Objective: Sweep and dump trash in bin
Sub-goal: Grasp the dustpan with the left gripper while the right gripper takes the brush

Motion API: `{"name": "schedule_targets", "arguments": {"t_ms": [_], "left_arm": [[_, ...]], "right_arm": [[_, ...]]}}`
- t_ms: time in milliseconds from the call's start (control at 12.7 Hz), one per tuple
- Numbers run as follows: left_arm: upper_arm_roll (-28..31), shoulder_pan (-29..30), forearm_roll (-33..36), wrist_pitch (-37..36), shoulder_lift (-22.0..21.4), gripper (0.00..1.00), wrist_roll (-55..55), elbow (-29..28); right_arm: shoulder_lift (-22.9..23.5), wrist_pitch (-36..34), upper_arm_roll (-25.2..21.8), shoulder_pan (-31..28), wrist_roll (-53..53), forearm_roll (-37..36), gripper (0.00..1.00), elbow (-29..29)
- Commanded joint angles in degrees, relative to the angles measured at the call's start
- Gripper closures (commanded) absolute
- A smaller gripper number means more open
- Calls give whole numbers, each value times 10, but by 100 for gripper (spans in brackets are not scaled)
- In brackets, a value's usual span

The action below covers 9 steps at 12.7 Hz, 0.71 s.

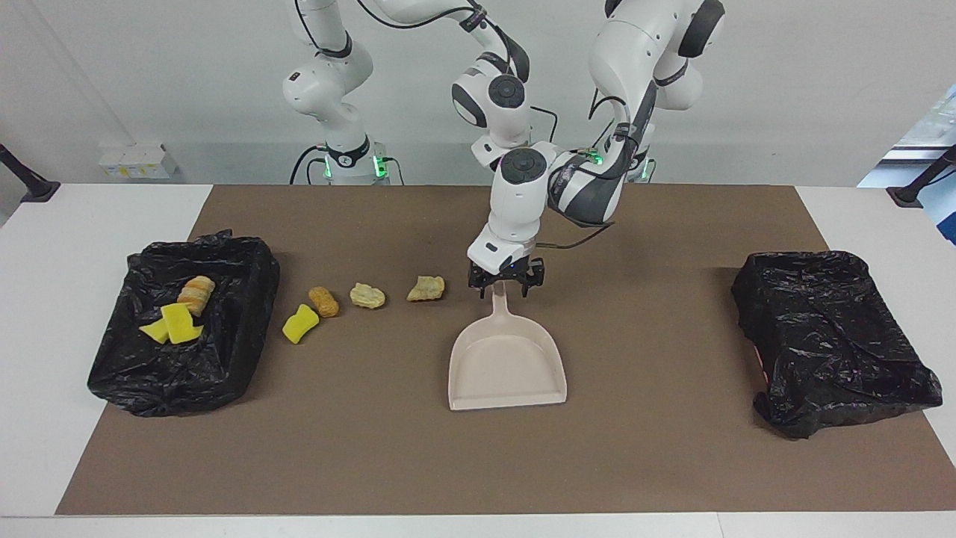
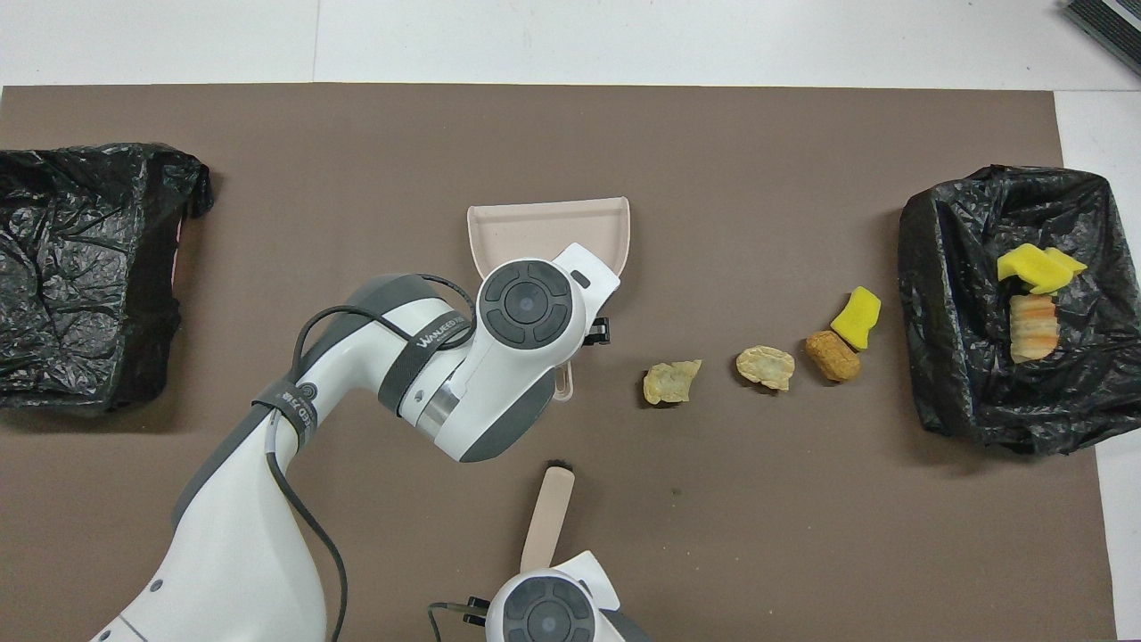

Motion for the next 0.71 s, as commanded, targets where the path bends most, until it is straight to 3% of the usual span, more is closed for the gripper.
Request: {"name": "schedule_targets", "arguments": {"t_ms": [0, 158, 237, 316, 474, 632], "left_arm": [[7, -9, 9, 12, -6, 35, -10, -15], [7, -10, 9, 3, -7, 60, -10, -16], [8, -10, 9, -9, -9, 91, -9, -16], [7, -8, 10, -26, -9, 100, -4, -13], [7, -2, 10, -46, -14, 100, 17, -12], [8, 8, 9, -65, -29, 100, 109, -10]], "right_arm": [[3, -31, 1, -46, -11, -22, 100, 18], [-7, -58, 1, -72, -26, -40, 100, 23], [-17, -75, 1, -89, -45, -42, 100, 23], [-36, -107, 1, -120, -89, -46, 100, 18], [-60, -148, 1, -165, -129, -48, 100, 16], [-71, -179, 1, -205, -167, -70, 100, 17]]}}
